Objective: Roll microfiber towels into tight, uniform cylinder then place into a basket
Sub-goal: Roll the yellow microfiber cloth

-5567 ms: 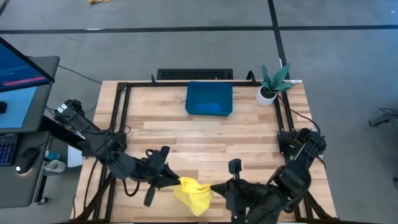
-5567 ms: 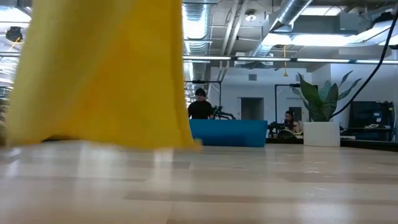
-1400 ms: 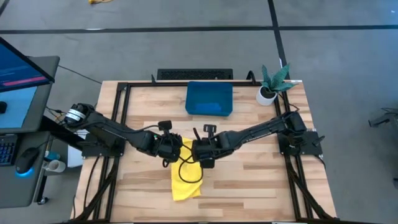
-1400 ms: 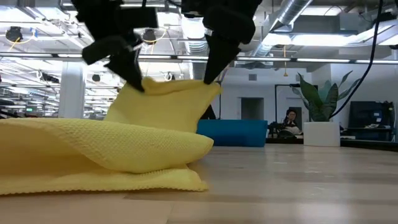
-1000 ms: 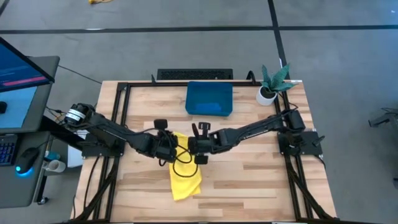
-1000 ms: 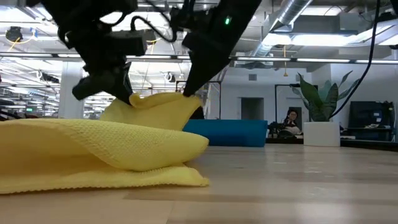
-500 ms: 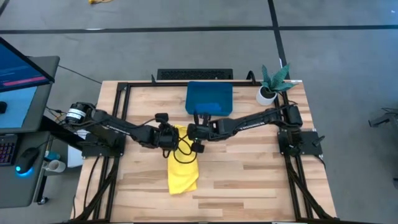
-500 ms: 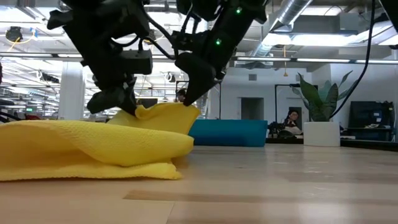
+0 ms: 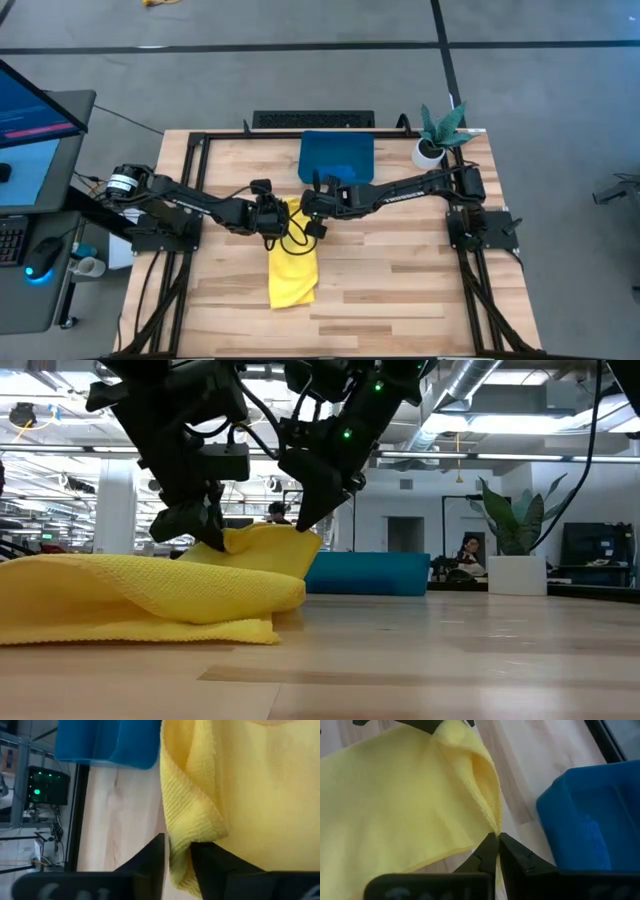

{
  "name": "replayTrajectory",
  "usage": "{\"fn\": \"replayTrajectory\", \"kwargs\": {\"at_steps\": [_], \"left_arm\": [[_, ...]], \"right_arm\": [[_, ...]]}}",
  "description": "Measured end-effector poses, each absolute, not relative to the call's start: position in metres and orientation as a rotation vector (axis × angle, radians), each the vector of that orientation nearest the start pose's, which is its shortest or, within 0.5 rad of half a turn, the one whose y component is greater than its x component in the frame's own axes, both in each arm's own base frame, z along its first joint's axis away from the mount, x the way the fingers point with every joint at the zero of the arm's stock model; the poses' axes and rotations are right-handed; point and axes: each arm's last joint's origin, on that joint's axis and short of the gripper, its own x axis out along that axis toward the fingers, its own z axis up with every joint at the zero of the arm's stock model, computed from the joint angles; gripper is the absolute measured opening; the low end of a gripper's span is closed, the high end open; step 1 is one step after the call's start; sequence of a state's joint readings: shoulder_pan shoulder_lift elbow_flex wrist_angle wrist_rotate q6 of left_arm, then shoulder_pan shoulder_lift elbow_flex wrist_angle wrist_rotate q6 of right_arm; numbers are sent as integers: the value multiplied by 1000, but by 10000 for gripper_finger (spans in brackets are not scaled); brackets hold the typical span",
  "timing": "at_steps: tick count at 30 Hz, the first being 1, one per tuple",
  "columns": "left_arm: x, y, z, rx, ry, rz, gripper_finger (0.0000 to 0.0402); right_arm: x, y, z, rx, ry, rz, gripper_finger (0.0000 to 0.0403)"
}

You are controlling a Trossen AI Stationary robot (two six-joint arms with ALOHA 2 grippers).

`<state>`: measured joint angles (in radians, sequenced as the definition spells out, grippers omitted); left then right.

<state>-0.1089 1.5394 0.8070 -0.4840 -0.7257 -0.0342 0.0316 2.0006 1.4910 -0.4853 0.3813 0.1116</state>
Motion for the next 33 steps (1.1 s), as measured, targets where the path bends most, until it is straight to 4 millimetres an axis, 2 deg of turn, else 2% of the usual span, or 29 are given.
{"fn": "replayTrajectory", "kwargs": {"at_steps": [6,10,14,17,21,24,26,28,30,33], "left_arm": [[264,-12,167,466,1163,515,116],[262,-17,178,481,1174,503,117],[250,-21,194,453,1160,514,118],[237,-27,209,414,1122,512,118],[224,-39,227,330,1031,446,118],[217,-50,229,265,970,356,118],[214,-56,223,247,938,320,118],[211,-59,213,238,923,308,118],[211,-63,201,207,887,306,118],[210,-67,185,127,816,279,118]], "right_arm": [[425,0,197,-88,962,-354,67],[425,-4,197,-79,963,-355,115],[424,-8,199,-75,963,-360,167],[417,-11,213,-72,965,-366,192],[397,-10,244,-74,973,-364,202],[376,2,275,-65,955,-348,202],[359,15,292,-68,925,-317,200],[341,30,301,-63,897,-284,197],[323,45,299,-49,878,-249,195],[307,67,283,-18,809,-193,192]]}}
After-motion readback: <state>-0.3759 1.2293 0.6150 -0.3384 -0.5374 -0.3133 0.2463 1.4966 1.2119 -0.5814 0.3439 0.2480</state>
